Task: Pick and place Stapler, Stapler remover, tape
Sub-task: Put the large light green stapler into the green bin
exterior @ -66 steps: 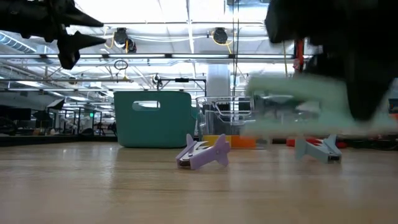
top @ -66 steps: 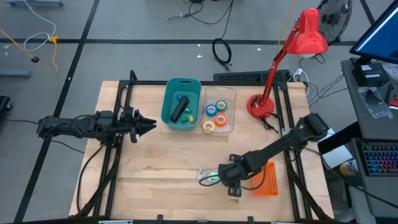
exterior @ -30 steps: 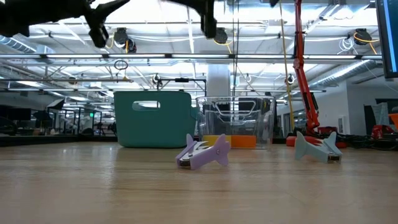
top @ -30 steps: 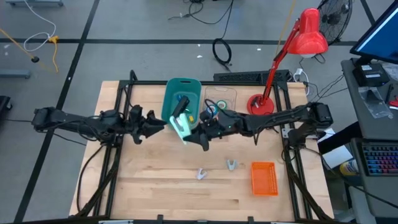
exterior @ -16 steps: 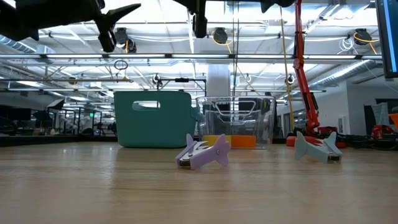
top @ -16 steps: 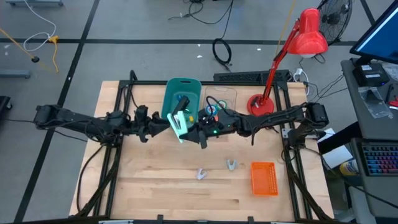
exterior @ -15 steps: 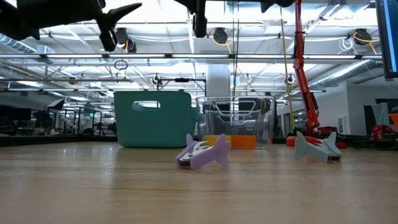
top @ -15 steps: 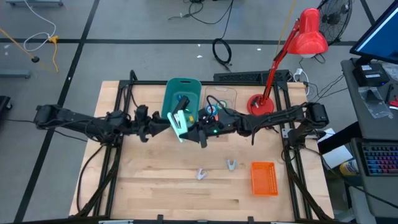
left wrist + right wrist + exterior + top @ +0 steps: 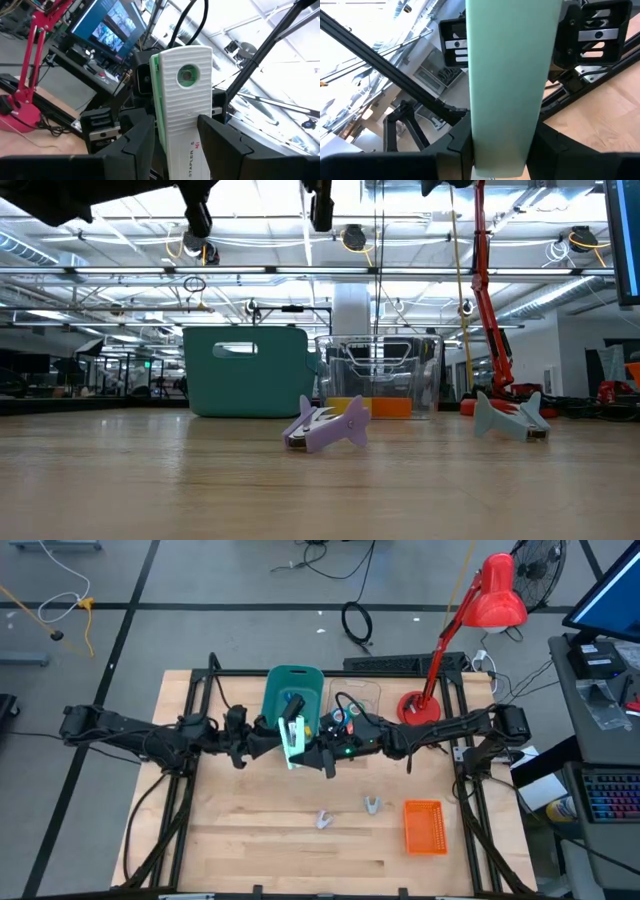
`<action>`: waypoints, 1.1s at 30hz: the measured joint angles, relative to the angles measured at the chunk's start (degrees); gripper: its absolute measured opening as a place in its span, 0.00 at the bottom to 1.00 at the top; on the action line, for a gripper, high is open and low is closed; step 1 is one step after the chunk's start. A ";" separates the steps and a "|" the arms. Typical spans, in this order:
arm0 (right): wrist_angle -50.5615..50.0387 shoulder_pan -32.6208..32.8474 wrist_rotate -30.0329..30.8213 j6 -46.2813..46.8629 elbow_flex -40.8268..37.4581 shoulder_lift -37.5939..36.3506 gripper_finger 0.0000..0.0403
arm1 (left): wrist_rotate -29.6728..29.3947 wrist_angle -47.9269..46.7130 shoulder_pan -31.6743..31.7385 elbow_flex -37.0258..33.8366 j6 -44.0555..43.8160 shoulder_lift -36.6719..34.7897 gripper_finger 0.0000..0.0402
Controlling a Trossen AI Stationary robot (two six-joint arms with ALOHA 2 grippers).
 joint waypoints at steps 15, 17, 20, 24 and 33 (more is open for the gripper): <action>-0.20 -0.51 -0.01 -0.94 0.07 0.15 0.29 | 3.84 -2.04 0.07 0.43 -1.54 -0.99 0.39; 0.35 -0.67 -0.12 -0.98 0.07 0.07 0.29 | 3.86 -2.09 0.07 0.43 -2.11 -1.44 0.39; 0.42 -0.91 -0.19 -1.40 0.07 0.02 0.29 | 4.12 -1.95 0.07 0.43 -2.61 -1.64 0.40; 0.72 -1.34 -0.31 -1.36 0.07 0.00 0.29 | 4.28 -1.65 0.09 0.44 -3.62 -1.79 0.48; 0.68 -2.22 0.92 -1.01 0.04 -0.09 0.29 | 1.94 -1.49 0.00 0.45 -3.12 -1.73 0.72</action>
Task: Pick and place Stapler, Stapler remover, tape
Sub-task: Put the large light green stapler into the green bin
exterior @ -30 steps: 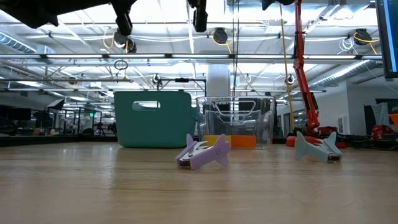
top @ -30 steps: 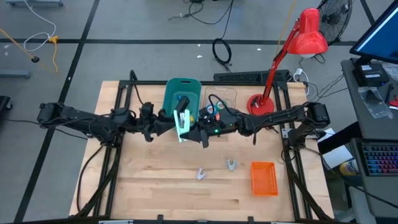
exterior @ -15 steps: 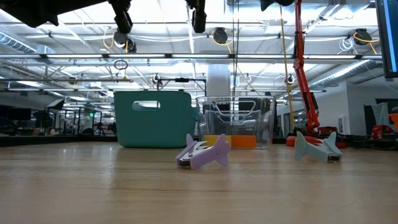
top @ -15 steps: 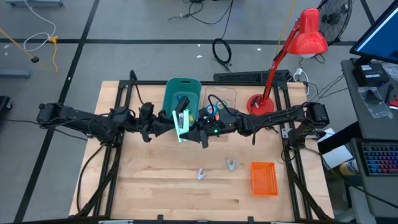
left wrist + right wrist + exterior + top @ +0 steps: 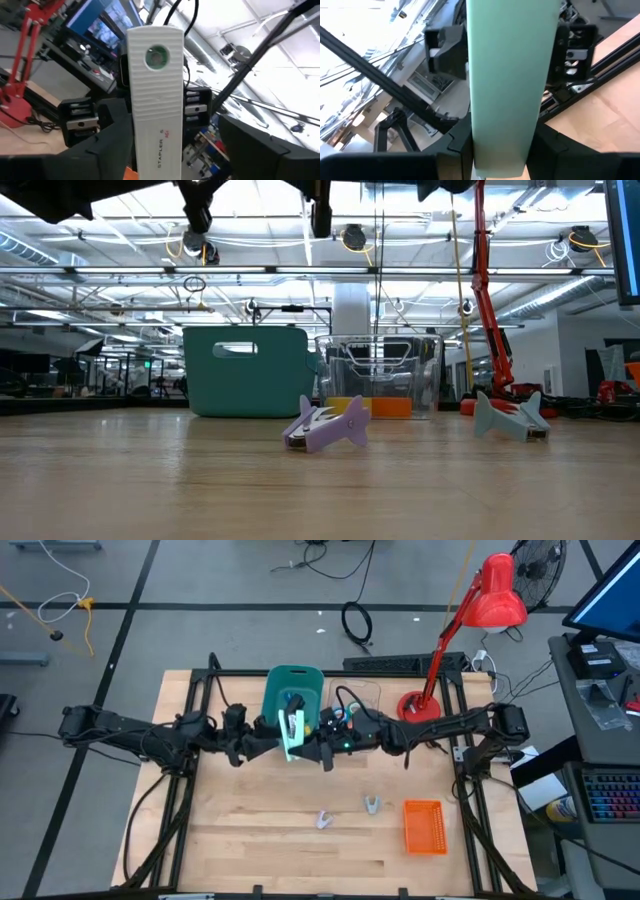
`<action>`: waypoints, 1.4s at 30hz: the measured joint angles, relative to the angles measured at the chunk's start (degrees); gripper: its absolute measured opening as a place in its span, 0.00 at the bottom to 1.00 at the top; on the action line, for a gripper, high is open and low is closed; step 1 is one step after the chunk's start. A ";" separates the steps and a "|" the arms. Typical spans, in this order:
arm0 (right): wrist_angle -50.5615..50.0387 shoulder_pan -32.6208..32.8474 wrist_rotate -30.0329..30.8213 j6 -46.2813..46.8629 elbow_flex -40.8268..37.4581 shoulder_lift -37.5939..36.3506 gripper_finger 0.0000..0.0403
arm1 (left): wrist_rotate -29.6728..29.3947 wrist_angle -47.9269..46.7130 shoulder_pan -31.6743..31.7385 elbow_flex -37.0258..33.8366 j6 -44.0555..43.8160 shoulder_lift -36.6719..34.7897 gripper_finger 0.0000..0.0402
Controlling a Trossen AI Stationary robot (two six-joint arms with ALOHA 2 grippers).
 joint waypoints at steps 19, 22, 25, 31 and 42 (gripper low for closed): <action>1.67 -0.12 -0.05 1.56 -0.09 -0.07 0.29 | -7.87 -1.33 0.11 0.00 6.38 0.00 0.75; 1.88 0.03 -0.11 1.53 -0.09 -0.07 0.29 | -8.25 -0.98 0.21 0.00 7.39 0.00 0.76; 1.81 0.05 -0.38 2.02 -0.09 -0.07 0.29 | -8.71 -0.04 0.44 0.00 6.00 0.00 0.76; 1.83 0.07 -0.47 2.26 -0.09 -0.07 0.29 | -9.35 -0.42 0.44 0.00 6.18 0.00 0.77; 1.79 0.10 -0.58 2.28 -0.09 -0.07 0.29 | -8.95 -2.74 0.40 4.37 8.47 4.62 0.77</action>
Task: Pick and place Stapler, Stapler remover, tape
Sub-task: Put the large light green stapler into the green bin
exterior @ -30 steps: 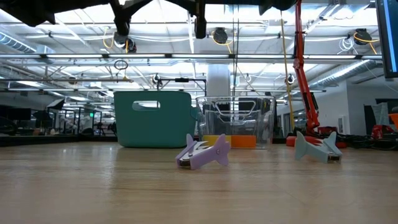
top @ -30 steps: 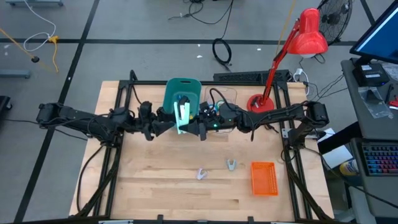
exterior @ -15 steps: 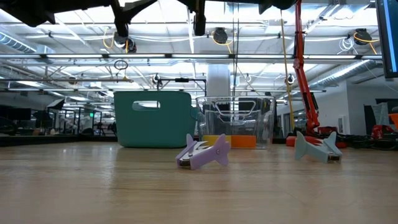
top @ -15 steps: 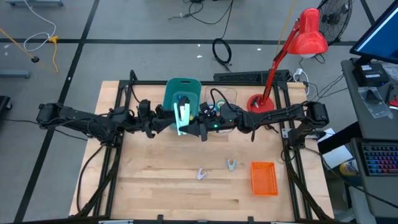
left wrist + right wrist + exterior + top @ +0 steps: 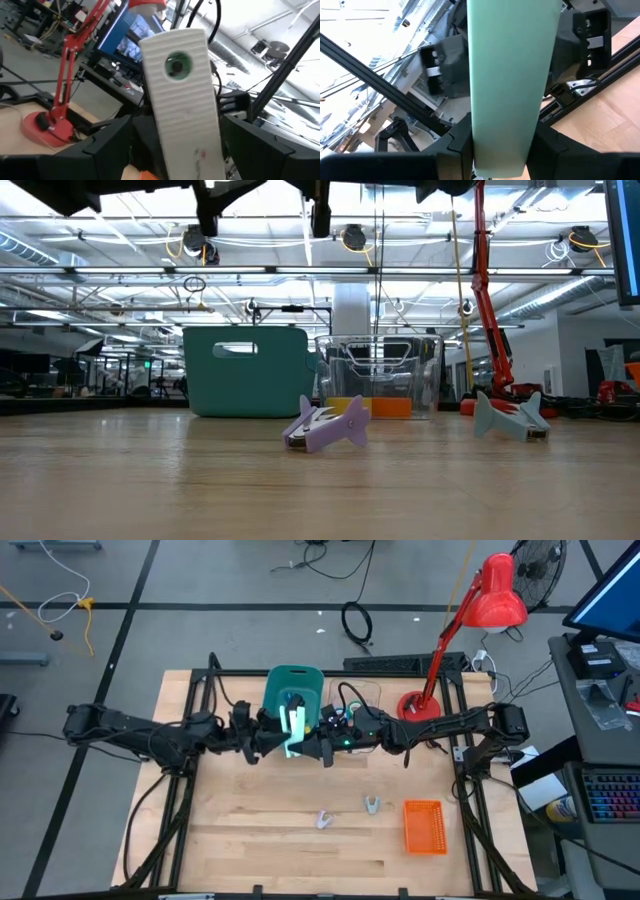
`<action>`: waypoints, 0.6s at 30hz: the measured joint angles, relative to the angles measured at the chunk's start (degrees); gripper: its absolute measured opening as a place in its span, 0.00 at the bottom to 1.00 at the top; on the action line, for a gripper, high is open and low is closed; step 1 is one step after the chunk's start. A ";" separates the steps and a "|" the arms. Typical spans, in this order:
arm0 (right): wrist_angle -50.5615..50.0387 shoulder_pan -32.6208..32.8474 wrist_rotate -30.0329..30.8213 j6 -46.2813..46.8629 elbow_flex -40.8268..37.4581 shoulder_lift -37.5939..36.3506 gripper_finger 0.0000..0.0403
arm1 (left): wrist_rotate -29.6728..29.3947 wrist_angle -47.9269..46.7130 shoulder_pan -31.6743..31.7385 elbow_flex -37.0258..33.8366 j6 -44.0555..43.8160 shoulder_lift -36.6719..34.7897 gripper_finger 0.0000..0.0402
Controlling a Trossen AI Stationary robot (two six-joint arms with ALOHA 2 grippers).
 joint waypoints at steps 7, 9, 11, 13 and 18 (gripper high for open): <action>-0.44 0.00 0.07 -0.57 0.02 0.02 0.29 | 2.89 -0.55 1.06 2.80 -1.77 3.59 0.77; -0.36 0.00 0.09 -0.80 0.02 0.02 0.29 | 3.35 -0.58 1.09 2.88 -2.37 3.67 0.77; -0.35 0.00 0.10 -0.86 0.02 0.02 0.29 | 3.48 -1.04 1.09 2.88 -2.94 3.67 0.75; -0.39 0.00 0.13 -0.90 0.02 0.02 0.29 | 3.54 -1.39 1.07 2.88 -3.13 3.67 0.72; -0.61 -0.02 0.21 -1.09 0.02 0.07 0.29 | 4.14 -2.35 1.00 2.88 -5.37 3.67 0.53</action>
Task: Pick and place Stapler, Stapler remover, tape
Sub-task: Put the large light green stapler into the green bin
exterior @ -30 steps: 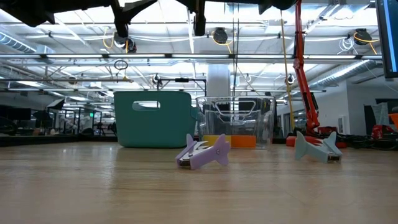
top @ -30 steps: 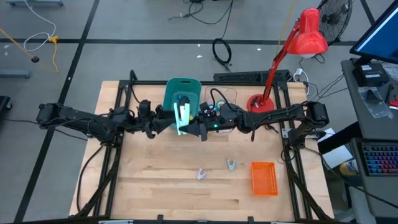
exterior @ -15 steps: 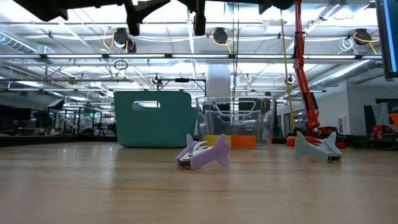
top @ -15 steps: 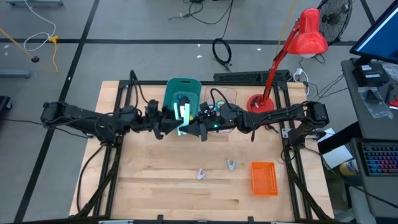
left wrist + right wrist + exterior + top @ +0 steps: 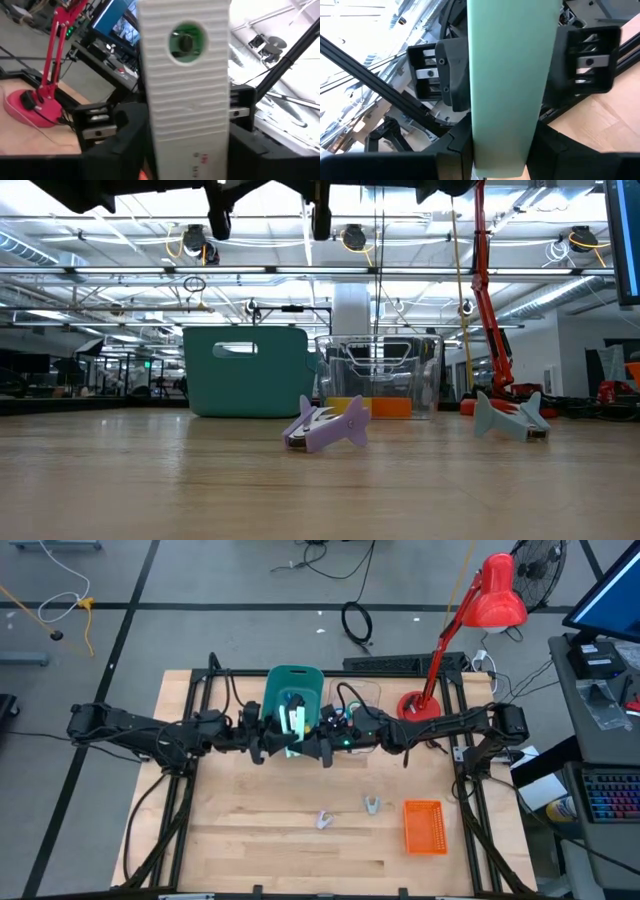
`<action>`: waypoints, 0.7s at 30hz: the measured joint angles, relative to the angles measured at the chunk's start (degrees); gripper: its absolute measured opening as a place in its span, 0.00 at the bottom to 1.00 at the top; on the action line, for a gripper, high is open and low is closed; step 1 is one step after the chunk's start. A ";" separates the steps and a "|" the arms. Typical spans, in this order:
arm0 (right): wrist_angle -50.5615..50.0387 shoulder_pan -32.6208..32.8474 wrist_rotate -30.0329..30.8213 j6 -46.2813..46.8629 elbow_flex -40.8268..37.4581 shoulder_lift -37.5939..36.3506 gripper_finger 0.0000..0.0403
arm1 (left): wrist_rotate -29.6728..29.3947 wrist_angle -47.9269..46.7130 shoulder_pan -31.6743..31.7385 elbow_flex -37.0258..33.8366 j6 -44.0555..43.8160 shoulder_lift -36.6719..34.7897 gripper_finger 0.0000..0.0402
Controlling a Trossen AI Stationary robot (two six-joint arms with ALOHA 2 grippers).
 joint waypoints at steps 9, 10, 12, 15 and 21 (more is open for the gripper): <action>-0.28 -0.11 0.86 -0.90 0.00 0.00 0.29 | 0.00 -0.02 0.34 0.02 -1.35 -0.07 0.35; -0.28 -0.11 0.80 -0.88 0.00 0.00 0.29 | 0.12 -0.02 0.50 0.02 -1.39 -0.07 0.35; -0.33 -0.16 0.77 -0.85 0.00 0.00 0.31 | 0.40 0.02 0.84 0.02 -1.35 -0.07 0.35; -0.09 -0.16 -0.01 -0.03 0.00 0.00 0.41 | 1.88 0.22 1.65 0.02 -0.61 -0.14 0.35; -0.30 -0.41 -0.20 -1.20 0.07 0.00 0.58 | 3.49 -0.07 5.01 -0.02 -0.65 -1.40 0.35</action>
